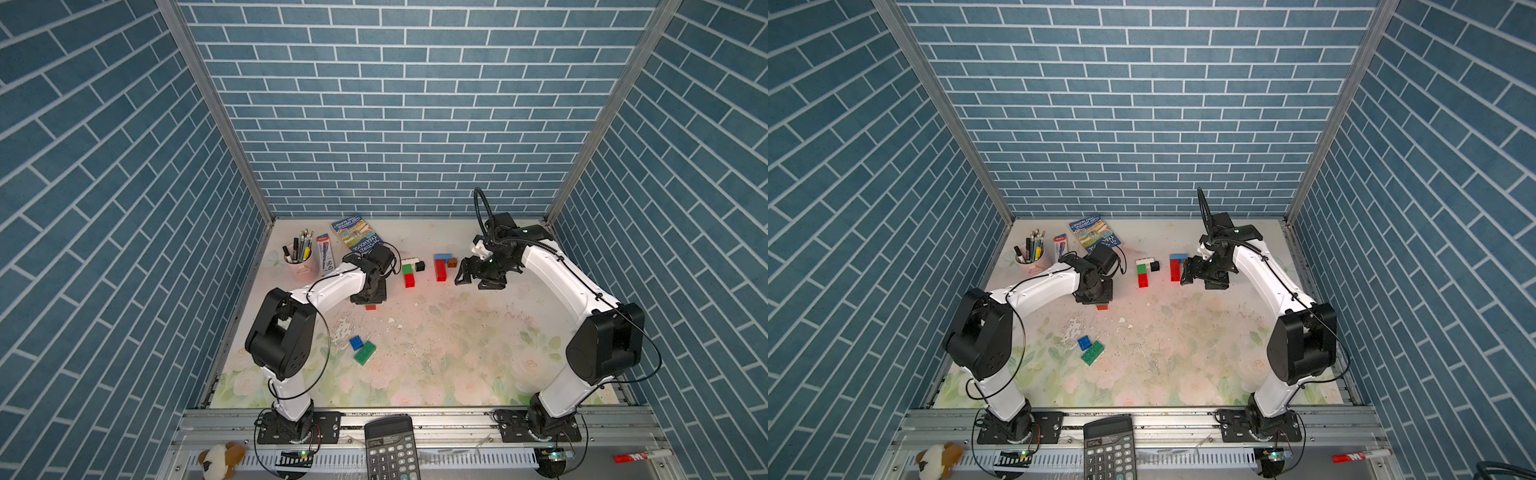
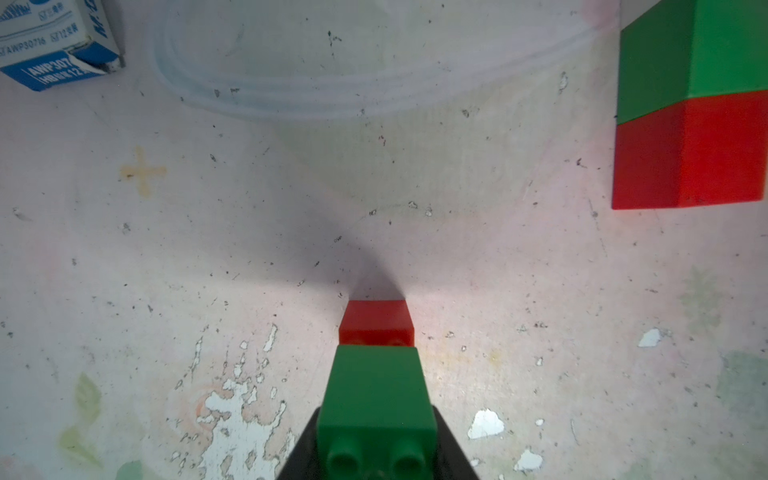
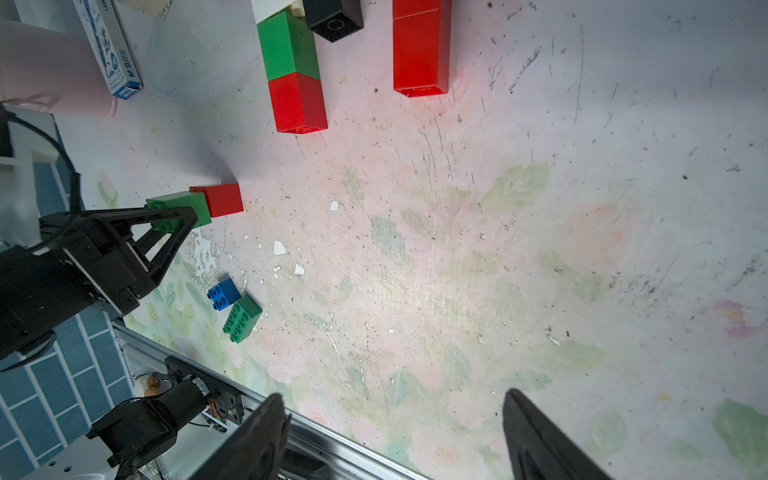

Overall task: Assemble the letter r with lego
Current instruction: Assemble the lego brick with the lego brick.

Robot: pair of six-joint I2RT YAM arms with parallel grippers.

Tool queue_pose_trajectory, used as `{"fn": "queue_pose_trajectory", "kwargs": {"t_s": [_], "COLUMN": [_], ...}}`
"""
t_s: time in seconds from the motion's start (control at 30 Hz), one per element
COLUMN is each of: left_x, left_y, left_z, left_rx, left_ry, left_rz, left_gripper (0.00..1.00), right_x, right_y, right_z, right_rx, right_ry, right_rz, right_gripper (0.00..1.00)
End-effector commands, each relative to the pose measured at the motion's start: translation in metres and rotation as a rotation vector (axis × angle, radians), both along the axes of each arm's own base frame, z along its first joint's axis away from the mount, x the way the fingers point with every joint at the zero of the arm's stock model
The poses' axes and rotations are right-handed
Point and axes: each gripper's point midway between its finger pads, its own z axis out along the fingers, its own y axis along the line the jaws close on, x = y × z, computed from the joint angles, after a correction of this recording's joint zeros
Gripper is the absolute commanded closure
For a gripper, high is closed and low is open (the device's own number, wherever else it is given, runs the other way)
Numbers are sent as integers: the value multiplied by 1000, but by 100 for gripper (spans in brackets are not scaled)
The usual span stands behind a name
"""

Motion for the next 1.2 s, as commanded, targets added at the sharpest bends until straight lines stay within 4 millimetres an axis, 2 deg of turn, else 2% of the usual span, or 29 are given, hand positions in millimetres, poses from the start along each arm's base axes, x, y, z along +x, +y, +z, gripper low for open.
{"fn": "queue_pose_trajectory", "kwargs": {"t_s": [0.0,0.37,0.5,0.77,1.17], "left_x": [-5,-7,-11,-15,-20], "left_y": [8,7,7,15,23], "left_z": [-10,-21,-24,-28,-46], "left_rx": [33,9,3,7,68], "left_ry": [48,89,117,158,226], "left_rz": [21,13,-31,-49,-109], "left_gripper": [84,84,88,88,98], "right_x": [1,8,9,14,22], "right_y": [1,6,10,11,14], "right_z": [1,1,0,3,7], "right_rx": [1,10,22,23,21], "right_ry": [10,19,36,36,32], "right_rz": [24,36,46,37,-4], "right_gripper": [18,18,18,18,18]}}
